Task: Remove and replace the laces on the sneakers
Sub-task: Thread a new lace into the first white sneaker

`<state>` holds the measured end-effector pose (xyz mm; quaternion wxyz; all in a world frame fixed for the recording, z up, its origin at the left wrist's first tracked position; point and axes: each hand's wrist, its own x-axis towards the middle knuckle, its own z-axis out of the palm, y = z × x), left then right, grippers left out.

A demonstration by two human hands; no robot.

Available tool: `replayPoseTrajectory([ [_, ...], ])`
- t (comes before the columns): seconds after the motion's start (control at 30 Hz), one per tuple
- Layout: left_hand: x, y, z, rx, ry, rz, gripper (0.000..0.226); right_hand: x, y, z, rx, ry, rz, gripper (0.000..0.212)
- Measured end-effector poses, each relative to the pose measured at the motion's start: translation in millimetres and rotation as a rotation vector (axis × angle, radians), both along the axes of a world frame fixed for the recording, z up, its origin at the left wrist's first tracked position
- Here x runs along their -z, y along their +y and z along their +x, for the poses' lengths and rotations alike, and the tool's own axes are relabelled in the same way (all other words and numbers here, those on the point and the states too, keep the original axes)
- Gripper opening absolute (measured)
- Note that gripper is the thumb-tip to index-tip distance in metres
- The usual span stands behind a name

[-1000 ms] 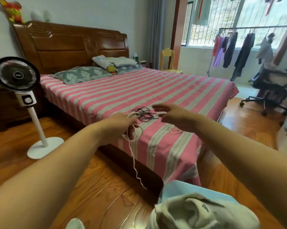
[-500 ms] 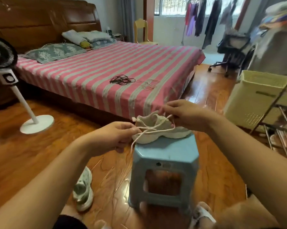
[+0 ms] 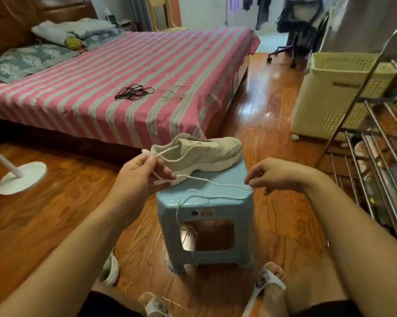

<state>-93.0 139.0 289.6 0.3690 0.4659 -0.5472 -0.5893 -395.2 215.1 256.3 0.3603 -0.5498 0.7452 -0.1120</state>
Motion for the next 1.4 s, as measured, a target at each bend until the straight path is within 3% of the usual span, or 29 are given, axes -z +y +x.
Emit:
replayPoseTrajectory([
  [0.07,-14.6,9.8,-18.7,0.118,0.257,0.197,0.021,-6.6,3.8,5.6,-0.091,0.117,-0.068,0.045],
  [0.1,-20.2,15.8,-30.2,0.196,0.295,0.260,0.017,-11.1,6.4,12.7,-0.134,0.044,-0.140,0.050],
  [0.13,-22.8,21.7,-41.8,0.277,0.280,0.285,0.016,-17.6,9.5,24.3,-0.168,-0.155,-0.205,0.049],
  [0.2,-19.5,27.3,-65.7,0.345,0.148,0.228,0.016,-26.5,14.1,49.7,-0.188,-0.679,-0.213,0.043],
  [0.27,-14.8,25.1,-86.1,0.287,0.008,0.104,0.020,-23.7,10.7,64.7,-0.051,-1.029,-0.250,0.040],
  [0.43,7.6,15.0,-106.5,0.233,-0.290,-0.259,0.022,-15.5,-5.2,72.4,0.233,-1.253,-0.325,0.036],
  [0.5,15.1,15.2,-113.5,0.234,-0.288,-0.268,0.021,-13.0,-10.6,71.2,0.304,-1.232,-0.378,0.032],
  [0.57,22.7,12.3,-113.9,0.227,-0.373,-0.425,0.020,-10.3,-19.9,64.8,0.367,-1.152,-0.433,0.029],
  [0.67,41.8,-11.1,-91.3,-0.055,-0.916,-0.884,0.033,-13.9,-40.5,36.1,0.593,-1.174,-0.516,0.026],
  [0.73,56.3,-26.9,-72.4,-0.133,-1.111,-0.888,0.041,-16.5,-51.0,12.6,0.644,-0.962,-0.558,0.028],
  [0.8,64.1,-39.7,-58.4,-0.034,-1.061,-0.809,0.022,-14.0,-53.1,-3.4,0.509,-0.579,-0.533,0.029],
  [0.87,63.2,-59.2,-42.5,0.098,-0.971,-0.773,0.032,-10.3,-51.5,-9.6,0.344,-0.305,-0.505,0.027],
  [0.97,41.9,-90.7,-7.1,0.351,-0.921,-0.873,0.040,-8.5,-46.9,-13.1,0.187,-0.219,-0.479,0.024],
  [1.1,35.5,-112.5,1.9,0.518,-0.928,-0.977,0.028,-9.8,-43.6,-1.0,-0.024,-0.046,-0.410,0.018],
  [1.2,48.0,-125.3,-14.1,0.485,-0.947,-1.144,0.025,-4.1,-38.7,15.8,-0.043,0.004,-0.333,0.014],
  [1.27,50.1,-123.4,-23.2,0.312,-1.028,-1.221,0.026,2.2,-32.8,26.1,-0.010,-0.069,-0.272,0.012],
  [1.37,42.1,-84.4,-32.4,-0.150,-0.855,-1.006,0.031,14.2,-26.4,40.6,0.118,-0.219,-0.254,0.009],
  [1.4,42.2,-67.1,-36.2,-0.145,-0.777,-1.002,0.025,19.0,-27.1,44.3,0.150,-0.207,-0.281,0.008],
])
